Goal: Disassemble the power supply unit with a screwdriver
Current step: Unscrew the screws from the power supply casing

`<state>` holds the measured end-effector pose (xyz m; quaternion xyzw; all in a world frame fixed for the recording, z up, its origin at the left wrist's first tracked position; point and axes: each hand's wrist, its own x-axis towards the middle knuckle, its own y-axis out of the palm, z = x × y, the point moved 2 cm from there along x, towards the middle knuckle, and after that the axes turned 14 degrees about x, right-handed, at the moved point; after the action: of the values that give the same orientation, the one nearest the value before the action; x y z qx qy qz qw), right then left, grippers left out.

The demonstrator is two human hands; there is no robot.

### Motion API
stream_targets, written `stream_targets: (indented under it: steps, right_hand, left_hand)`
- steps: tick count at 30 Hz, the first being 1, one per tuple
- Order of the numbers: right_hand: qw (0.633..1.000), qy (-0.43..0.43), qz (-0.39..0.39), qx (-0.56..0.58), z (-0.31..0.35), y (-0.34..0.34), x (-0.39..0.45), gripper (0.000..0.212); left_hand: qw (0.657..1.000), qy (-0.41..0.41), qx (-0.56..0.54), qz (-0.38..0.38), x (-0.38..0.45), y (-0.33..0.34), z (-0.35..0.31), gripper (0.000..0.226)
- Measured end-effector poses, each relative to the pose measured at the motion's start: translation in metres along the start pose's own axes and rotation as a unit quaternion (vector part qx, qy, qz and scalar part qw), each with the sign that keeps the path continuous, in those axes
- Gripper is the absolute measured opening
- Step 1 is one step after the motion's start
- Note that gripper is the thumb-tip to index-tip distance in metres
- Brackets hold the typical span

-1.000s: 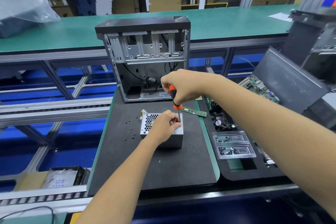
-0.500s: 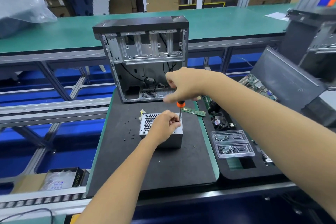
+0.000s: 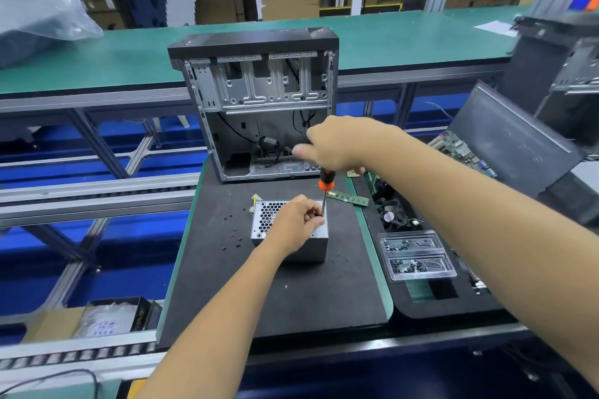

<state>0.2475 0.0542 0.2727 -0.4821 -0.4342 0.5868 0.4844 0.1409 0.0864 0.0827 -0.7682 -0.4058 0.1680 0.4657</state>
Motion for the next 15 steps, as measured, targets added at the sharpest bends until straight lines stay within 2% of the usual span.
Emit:
stream_targets:
  steps: [2, 5, 10, 12, 13, 15]
  right_hand:
    - [1.000, -0.010, -0.014, 0.008, 0.0009, 0.0015, 0.0029, 0.032]
    - [0.996, -0.042, 0.007, 0.075, -0.0014, 0.0026, 0.0021, 0.010]
    - [0.980, -0.077, 0.053, 0.174, -0.0005, -0.0019, -0.0045, 0.026]
    - [0.984, -0.071, 0.046, 0.155, -0.0003, 0.0002, -0.0046, 0.019]
    - [0.991, -0.056, 0.035, 0.112, 0.0002, 0.0011, -0.0050, 0.018]
    - [1.000, -0.002, -0.006, -0.013, 0.0010, -0.0006, -0.0056, 0.029]
  left_hand:
    - [1.000, -0.002, -0.004, 0.004, 0.0001, 0.0007, 0.0007, 0.007]
    - [1.000, -0.003, 0.000, 0.011, 0.0014, 0.0009, 0.0005, 0.010]
    - [0.999, -0.002, 0.011, 0.030, 0.0046, -0.0013, -0.0014, 0.009]
    - [0.999, -0.003, 0.017, 0.033, 0.0054, -0.0015, -0.0031, 0.009]
    - [0.999, -0.005, 0.021, 0.036, 0.0059, -0.0015, -0.0039, 0.008]
    - [0.999, -0.011, 0.031, 0.041, 0.0077, -0.0021, -0.0054, 0.008]
